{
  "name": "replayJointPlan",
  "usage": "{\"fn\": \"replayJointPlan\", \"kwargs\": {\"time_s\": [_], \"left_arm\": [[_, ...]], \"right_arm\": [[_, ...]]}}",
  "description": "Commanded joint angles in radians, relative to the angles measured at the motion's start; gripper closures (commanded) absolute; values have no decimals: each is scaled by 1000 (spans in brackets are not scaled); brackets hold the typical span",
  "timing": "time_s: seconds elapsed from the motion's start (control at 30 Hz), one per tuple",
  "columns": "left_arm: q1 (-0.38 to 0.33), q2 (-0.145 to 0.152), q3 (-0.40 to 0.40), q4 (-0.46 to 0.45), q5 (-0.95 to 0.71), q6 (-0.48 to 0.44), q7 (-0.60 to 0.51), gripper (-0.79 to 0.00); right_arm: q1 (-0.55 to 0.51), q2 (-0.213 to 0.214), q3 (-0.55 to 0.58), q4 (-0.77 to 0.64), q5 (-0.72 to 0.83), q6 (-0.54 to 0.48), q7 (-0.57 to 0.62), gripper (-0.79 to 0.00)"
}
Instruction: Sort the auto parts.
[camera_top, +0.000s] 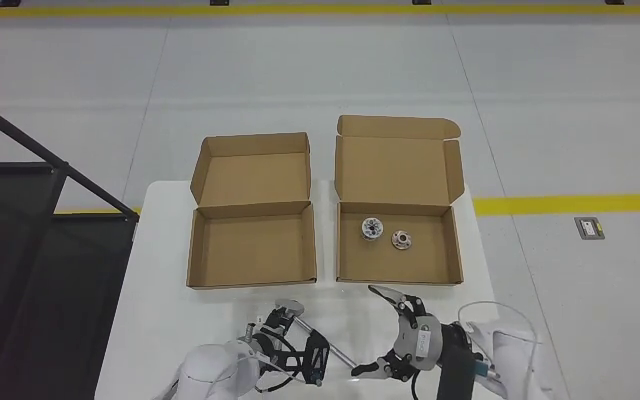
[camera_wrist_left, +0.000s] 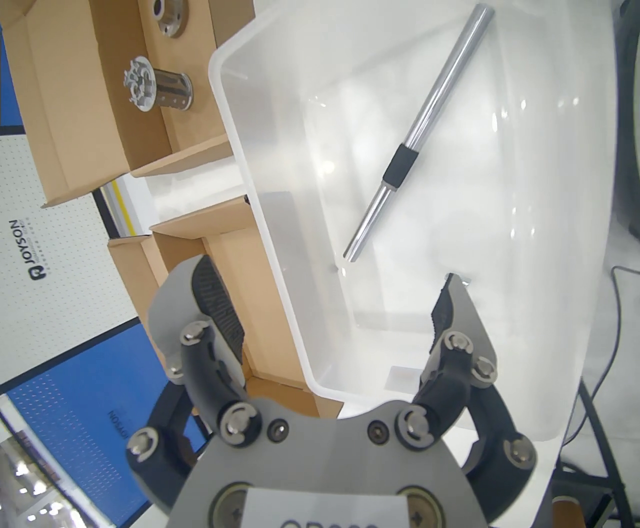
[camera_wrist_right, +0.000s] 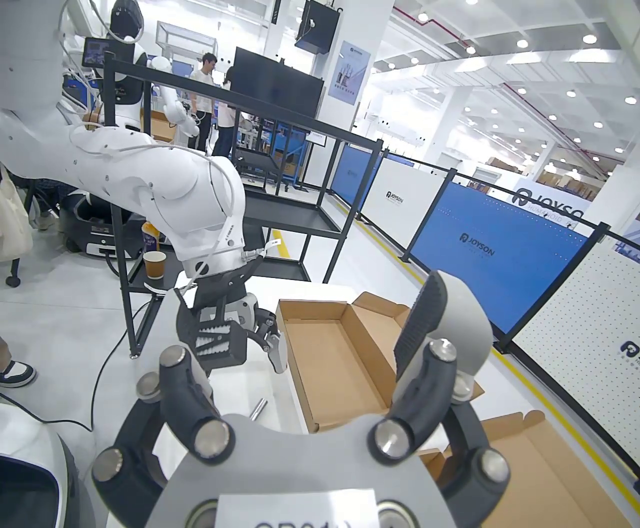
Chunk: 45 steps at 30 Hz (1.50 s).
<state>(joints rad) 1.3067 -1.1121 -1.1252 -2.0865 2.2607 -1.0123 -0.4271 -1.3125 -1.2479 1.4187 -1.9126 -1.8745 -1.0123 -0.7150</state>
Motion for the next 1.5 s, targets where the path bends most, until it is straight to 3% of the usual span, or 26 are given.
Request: {"fn": "replayJointPlan", "kwargs": {"time_s": [0.0, 0.23, 0.33, 0.5, 0.73, 0.9, 1.07, 1.13, 1.2, 1.27, 1.47], "left_arm": [[2, 0, -2, -1, -3, 0, 3, -785], [1, 0, 0, -2, -2, 2, 7, -785], [-19, 2, 18, 16, 26, 0, 30, -785], [-105, -2, 86, 91, 29, 0, 28, -785], [-239, -2, 215, 209, -33, 0, 32, -785], [-318, -5, 309, 284, -111, 0, -52, -785], [-386, -7, 386, 335, -230, 0, -149, -628], [-417, -8, 419, 361, -282, 0, -188, -637], [-450, -11, 448, 389, -344, 0, -229, -699], [-484, -15, 478, 418, -401, 0, -265, -613], [-579, -29, 564, 493, -568, 0, -341, -622]], "right_arm": [[0, 0, 0, 0, 0, 0, 0, -785], [3, 0, 8, 9, 12, 14, -1, -785], [46, -1, 43, 78, 119, 52, 17, -785], [76, 4, 74, 123, 199, 87, 60, -785], [42, 10, 129, 130, 280, 219, 70, -785], [29, 14, 146, 136, 328, 253, 86, -785], [29, 14, 146, 136, 330, 256, 89, -785], [29, 14, 146, 136, 330, 256, 89, -785], [29, 14, 146, 136, 330, 256, 89, -785], [29, 14, 146, 136, 330, 256, 89, -785], [29, 14, 146, 136, 330, 256, 89, -785]]}}
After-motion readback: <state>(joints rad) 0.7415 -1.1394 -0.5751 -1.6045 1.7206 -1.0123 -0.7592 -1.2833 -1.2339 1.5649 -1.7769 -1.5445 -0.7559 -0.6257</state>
